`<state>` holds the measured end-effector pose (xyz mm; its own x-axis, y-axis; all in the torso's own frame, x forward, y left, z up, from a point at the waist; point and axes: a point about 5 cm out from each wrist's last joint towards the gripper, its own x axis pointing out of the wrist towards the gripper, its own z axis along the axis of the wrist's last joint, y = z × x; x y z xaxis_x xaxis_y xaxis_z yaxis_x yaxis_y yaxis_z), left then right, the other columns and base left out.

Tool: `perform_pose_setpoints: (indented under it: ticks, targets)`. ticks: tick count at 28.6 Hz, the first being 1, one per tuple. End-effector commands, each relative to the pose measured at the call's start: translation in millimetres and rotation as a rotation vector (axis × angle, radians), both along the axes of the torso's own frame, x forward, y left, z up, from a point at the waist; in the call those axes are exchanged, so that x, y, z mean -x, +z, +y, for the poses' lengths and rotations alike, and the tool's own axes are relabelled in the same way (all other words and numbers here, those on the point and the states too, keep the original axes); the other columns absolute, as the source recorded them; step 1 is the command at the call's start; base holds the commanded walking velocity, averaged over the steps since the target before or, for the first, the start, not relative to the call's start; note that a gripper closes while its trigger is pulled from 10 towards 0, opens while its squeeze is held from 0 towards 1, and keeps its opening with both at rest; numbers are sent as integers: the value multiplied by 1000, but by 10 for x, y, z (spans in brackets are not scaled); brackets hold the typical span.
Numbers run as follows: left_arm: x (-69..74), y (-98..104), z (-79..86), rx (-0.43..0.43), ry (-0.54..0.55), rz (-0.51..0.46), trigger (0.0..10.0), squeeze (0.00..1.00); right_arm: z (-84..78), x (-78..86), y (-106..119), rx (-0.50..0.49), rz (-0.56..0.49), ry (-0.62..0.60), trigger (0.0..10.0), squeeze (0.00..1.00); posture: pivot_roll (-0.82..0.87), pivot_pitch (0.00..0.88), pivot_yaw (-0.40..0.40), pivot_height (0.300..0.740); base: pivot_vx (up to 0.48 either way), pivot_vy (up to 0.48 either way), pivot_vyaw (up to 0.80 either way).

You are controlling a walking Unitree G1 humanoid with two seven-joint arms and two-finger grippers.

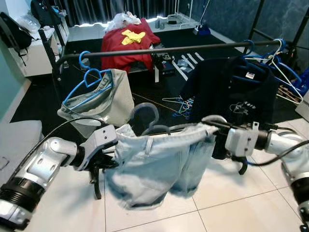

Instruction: Hang hanger

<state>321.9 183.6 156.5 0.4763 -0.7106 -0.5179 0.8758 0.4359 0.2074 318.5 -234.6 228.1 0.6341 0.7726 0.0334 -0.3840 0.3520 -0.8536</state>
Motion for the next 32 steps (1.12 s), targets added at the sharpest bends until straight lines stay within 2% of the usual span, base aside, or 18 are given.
perform_pose_setpoints:
  ticks: [1, 2, 3, 4, 5, 7, 8, 10, 12, 14, 16, 18, 20, 22, 27, 28, 31, 32]
  targets:
    - [-72, 40, 42, 72, 100, -18, 0, 0, -68, -58, 235, -211, -75, -74, 0, 0, -58, 68, 32, 740, 0, 0, 0]
    - [-127, 106, -5, 185, 162, -53, 0, 0, -122, -103, 273, -377, -71, -132, 0, 0, -57, 67, 33, 740, 0, 0, 0]
    - [-155, 144, -30, 254, 198, -70, 0, 0, -154, -124, 283, -474, -63, -159, 0, 0, -57, 66, 33, 740, 0, 0, 0]
    - [-155, 144, -30, 254, 198, -70, 0, 0, -154, -124, 283, -474, -63, -159, 0, 0, -57, 66, 33, 740, 0, 0, 0]
    - [-172, 170, -50, 304, 223, -88, 0, 0, -181, -139, 297, -565, -57, -175, 0, 0, -57, 66, 34, 740, 0, 0, 0]
    - [-161, 183, -74, 304, 196, -112, 0, 0, -194, -144, 313, -611, -57, -179, 0, 0, -56, 64, 35, 740, 0, 0, 0]
    - [-113, 172, -107, 245, 112, -133, 0, 0, -195, -144, 340, -635, -64, -171, 0, 0, -57, 61, 35, 740, 0, 0, 0]
    - [-113, 172, -107, 245, 112, -133, 0, 0, -195, -144, 340, -635, -64, -171, 0, 0, -57, 61, 35, 740, 0, 0, 0]
    - [-28, 95, -133, 100, -2, -119, 0, 0, -74, -101, 357, -498, -73, -92, 0, 0, -56, 55, 37, 740, 0, 0, 0]
    - [17, 32, -123, -4, -57, -87, 0, 0, 51, -60, 327, -334, -72, -20, 0, 0, -56, 52, 36, 740, 0, 0, 0]
    - [17, 32, -123, -4, -57, -87, 0, 0, 51, -60, 327, -334, -72, -20, 0, 0, -56, 52, 36, 740, 0, 0, 0]
    - [52, -10, -92, -96, -107, -64, 0, 0, 181, -7, 253, -103, -66, 55, 0, 0, -57, 50, 35, 740, 0, 0, 0]
    - [93, -31, -71, -173, -170, -52, 0, 0, 290, 39, 200, 49, -47, 129, 0, 0, -57, 50, 35, 740, 0, 0, 0]
    - [93, -31, -71, -173, -170, -52, 0, 0, 290, 39, 200, 49, -47, 129, 0, 0, -57, 50, 35, 740, 0, 0, 0]
    - [113, -35, -72, -219, -211, -55, 0, 0, 375, 71, 162, 129, -21, 190, 0, 0, -59, 50, 36, 740, 0, 0, 0]
    - [114, -36, -86, -246, -234, -64, 0, 0, 441, 92, 122, 176, 2, 237, 0, 0, -59, 53, 37, 740, 0, 0, 0]
    - [114, -36, -86, -246, -234, -64, 0, 0, 441, 92, 122, 176, 2, 237, 0, 0, -59, 53, 37, 740, 0, 0, 0]
    - [105, -29, -113, -262, -250, -76, 0, 0, 513, 113, 74, 215, 27, 286, 0, 0, -59, 56, 37, 740, 0, 0, 0]
